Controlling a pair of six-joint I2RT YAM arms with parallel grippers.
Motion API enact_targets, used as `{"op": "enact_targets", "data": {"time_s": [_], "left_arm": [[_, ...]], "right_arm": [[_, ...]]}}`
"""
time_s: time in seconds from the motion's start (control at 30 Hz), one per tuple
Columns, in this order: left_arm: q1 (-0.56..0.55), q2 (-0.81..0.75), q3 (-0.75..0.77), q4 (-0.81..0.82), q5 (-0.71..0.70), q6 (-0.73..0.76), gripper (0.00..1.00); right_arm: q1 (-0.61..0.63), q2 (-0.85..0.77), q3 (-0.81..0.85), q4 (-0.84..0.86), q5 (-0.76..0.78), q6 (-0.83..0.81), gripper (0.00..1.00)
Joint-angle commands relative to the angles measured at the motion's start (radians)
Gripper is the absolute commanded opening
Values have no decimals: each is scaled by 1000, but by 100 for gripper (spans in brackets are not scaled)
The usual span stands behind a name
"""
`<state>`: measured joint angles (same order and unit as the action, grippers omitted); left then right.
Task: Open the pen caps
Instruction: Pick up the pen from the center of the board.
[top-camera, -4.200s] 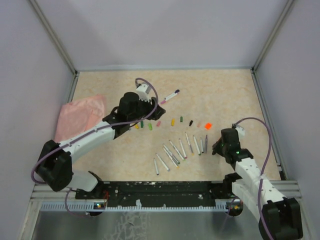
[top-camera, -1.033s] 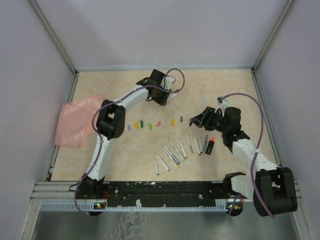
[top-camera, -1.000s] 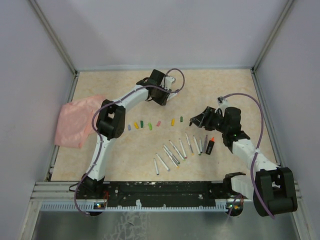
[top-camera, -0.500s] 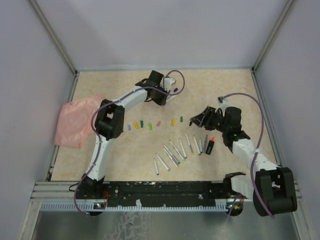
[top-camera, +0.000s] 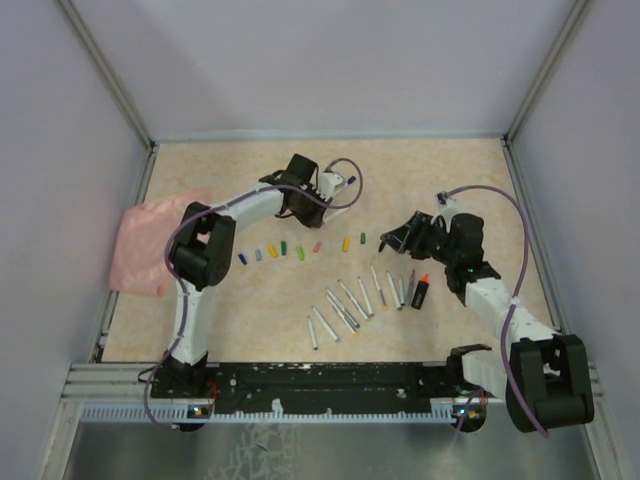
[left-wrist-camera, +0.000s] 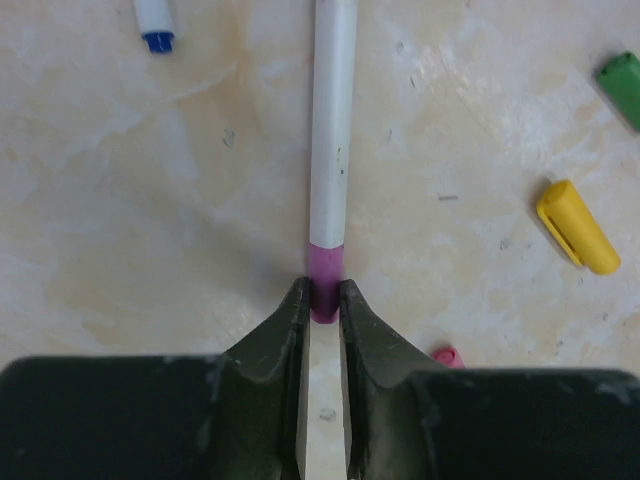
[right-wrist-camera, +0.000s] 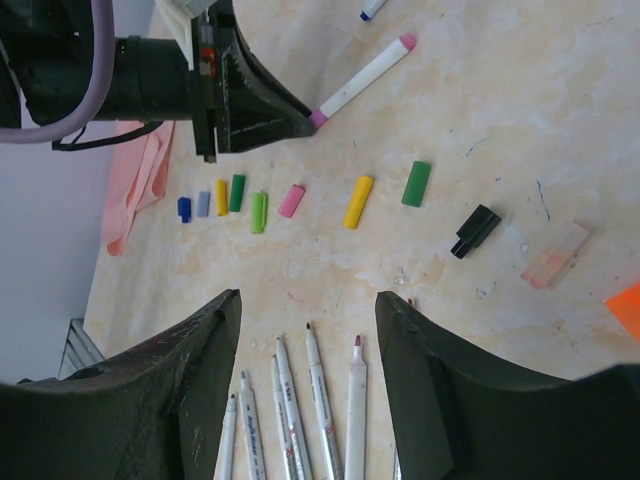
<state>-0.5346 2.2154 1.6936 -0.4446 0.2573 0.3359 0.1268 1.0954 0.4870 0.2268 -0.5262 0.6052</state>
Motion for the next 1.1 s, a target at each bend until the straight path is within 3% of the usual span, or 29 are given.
{"op": "enact_targets", "data": {"time_s": [0.0,0.2,0.37,0.5,0.8,1.07], "left_arm": [[9,-89,-96,-22,11,15,22],[12,-89,-92,-21,29,-1,47],[11,-9,26,-59,51,-9,52],[11,41,97,-92,73,-15,48],[6,58,86,-86,102,-21,40],[-2,60,69,-88,30,-31,15]], "right_arm": [[-13,-4,9,71,-17,-1,57],[-15,5,7,85,-26,3,57],[-19,-3,6,84,-28,1,57],[-29,-17,1,73,-27,-1,57],[-41,-26,-8,78,-32,1,57],[-42,-44,-6,74,-47,2,57]]}}
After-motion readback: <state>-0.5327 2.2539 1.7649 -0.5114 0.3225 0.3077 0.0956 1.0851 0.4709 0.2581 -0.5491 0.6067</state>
